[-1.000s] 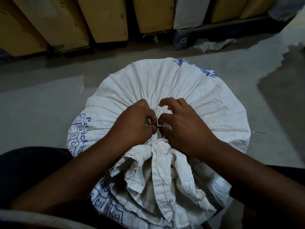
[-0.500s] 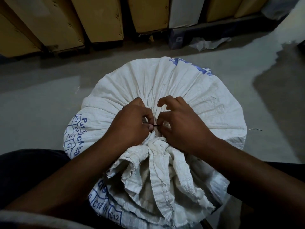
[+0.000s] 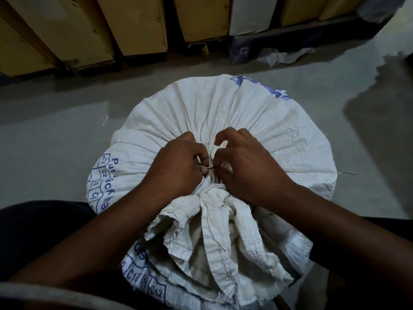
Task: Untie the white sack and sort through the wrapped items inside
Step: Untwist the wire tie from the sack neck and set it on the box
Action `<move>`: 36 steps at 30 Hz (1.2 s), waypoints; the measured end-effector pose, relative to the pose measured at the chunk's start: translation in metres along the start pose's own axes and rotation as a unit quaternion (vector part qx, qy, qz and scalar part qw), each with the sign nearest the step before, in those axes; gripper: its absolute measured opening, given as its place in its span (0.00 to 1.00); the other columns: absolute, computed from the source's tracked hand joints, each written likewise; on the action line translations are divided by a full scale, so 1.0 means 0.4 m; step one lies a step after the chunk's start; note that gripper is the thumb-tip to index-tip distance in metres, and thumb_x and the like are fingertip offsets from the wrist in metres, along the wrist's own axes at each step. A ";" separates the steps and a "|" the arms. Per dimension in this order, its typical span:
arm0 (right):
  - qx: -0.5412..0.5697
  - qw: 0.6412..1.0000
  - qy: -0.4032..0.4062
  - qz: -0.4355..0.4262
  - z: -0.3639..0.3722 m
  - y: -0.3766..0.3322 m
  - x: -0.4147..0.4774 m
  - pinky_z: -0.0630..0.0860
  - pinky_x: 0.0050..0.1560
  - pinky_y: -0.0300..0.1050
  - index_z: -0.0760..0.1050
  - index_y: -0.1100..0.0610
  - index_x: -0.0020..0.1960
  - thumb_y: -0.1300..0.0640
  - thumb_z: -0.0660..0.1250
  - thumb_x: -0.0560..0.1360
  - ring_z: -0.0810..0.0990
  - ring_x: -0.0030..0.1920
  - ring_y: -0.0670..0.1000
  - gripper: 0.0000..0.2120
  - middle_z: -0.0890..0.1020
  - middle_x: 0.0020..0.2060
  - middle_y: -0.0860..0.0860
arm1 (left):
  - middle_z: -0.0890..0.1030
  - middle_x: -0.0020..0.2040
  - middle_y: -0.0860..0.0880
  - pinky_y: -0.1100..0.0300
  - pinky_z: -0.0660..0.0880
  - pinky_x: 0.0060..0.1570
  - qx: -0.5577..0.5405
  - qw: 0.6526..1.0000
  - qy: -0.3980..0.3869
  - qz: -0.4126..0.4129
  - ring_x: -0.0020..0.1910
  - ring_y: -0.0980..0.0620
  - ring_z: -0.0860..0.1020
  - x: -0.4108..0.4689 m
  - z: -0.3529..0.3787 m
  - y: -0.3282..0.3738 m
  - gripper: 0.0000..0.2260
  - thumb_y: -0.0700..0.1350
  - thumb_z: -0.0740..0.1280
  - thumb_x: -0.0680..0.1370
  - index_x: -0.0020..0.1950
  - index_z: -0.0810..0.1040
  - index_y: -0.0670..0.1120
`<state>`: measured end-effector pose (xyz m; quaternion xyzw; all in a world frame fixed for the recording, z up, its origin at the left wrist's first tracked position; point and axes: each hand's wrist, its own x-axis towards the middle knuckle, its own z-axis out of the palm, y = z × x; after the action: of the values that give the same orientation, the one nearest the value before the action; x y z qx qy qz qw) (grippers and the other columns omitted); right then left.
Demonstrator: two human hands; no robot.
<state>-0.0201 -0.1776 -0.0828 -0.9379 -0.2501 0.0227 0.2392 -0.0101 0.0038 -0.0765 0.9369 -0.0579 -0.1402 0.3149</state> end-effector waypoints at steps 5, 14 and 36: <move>0.010 1.000 0.001 0.017 0.001 -0.003 -0.001 0.76 0.50 0.54 0.84 0.52 0.51 0.53 0.75 0.71 0.74 0.52 0.52 0.09 0.77 0.58 0.50 | 0.76 0.43 0.52 0.51 0.77 0.48 0.004 1.000 0.001 0.004 0.45 0.51 0.79 -0.002 0.000 -0.001 0.07 0.41 0.79 0.71 0.40 0.84 0.51; -0.003 1.000 -0.006 0.025 0.010 -0.011 -0.002 0.72 0.59 0.57 0.84 0.51 0.45 0.56 0.67 0.70 0.72 0.68 0.57 0.09 0.76 0.68 0.52 | 0.75 0.54 0.53 0.53 0.73 0.54 0.056 0.998 0.026 0.026 0.56 0.51 0.74 -0.006 0.005 -0.002 0.06 0.45 0.81 0.70 0.42 0.86 0.52; 0.020 0.998 -0.019 0.062 0.011 -0.014 -0.004 0.55 0.76 0.60 0.82 0.50 0.51 0.52 0.74 0.72 0.55 0.82 0.56 0.09 0.65 0.80 0.53 | 0.71 0.73 0.50 0.57 0.38 0.76 0.059 0.996 0.017 0.059 0.82 0.53 0.56 -0.007 0.003 -0.014 0.07 0.41 0.80 0.71 0.41 0.85 0.52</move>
<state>-0.0246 -0.1723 -0.0842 -0.9461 -0.1957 0.0600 0.2512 -0.0129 0.0083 -0.0801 0.9511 -0.1163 -0.1013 0.2674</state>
